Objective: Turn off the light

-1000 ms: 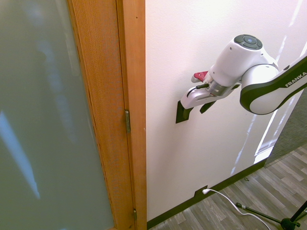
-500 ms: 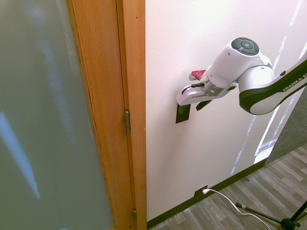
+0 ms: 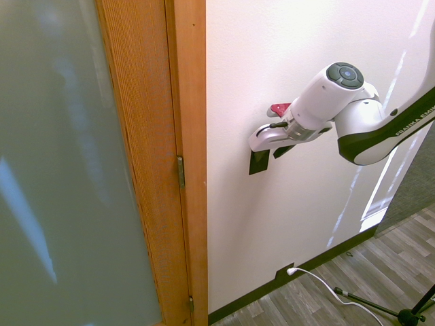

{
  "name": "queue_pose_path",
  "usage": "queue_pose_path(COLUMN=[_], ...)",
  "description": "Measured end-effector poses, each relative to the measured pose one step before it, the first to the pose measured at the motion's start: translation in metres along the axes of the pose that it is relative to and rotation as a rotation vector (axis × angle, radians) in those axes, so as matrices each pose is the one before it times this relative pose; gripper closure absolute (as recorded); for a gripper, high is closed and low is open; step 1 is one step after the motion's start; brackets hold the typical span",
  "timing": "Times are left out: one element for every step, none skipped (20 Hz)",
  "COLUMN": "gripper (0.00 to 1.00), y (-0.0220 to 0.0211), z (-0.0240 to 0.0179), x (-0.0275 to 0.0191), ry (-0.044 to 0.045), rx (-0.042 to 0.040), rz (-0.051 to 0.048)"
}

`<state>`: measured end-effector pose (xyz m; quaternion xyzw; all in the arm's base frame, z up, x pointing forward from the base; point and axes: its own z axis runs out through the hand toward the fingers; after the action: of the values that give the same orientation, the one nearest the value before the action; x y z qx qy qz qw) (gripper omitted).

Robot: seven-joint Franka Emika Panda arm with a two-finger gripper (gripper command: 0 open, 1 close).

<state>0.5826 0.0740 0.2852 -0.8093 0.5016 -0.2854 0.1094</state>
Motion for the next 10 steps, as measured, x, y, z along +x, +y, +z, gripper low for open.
queue_pose_path(gripper=[1.00, 1.00, 1.00, 1.00, 1.00, 1.00, 1.00, 1.00, 1.00, 1.00], y=[-0.00025, -0.00048, -0.00067, -0.00100, -0.00111, -0.00110, -0.00091, -0.00067, -0.00040, 0.00020], z=[-0.00023, -0.00023, -0.00027, -0.00036, -0.00036, -0.00032, -0.00009, -0.00007, 0.00001, 0.00038], x=[-0.00003, -0.00030, -0.00043, -0.00066, -0.00090, -0.00088, -0.00066, -0.00052, -0.00011, 0.00045], ry=[0.00085, 0.00044, -0.00016, 0.00008, 0.00042, 0.00083, 0.00236, 0.00193, 0.00201, 0.00430], rx=[0.00105, 0.00081, 0.00128, 0.00140, 0.00069, 0.00007, -0.00237, -0.00188, -0.00193, -0.00545], rz=[0.00248, 0.00180, -0.00006, -0.00076, -0.00107, -0.00135, -0.00133, -0.00067, -0.00008, 0.00041])
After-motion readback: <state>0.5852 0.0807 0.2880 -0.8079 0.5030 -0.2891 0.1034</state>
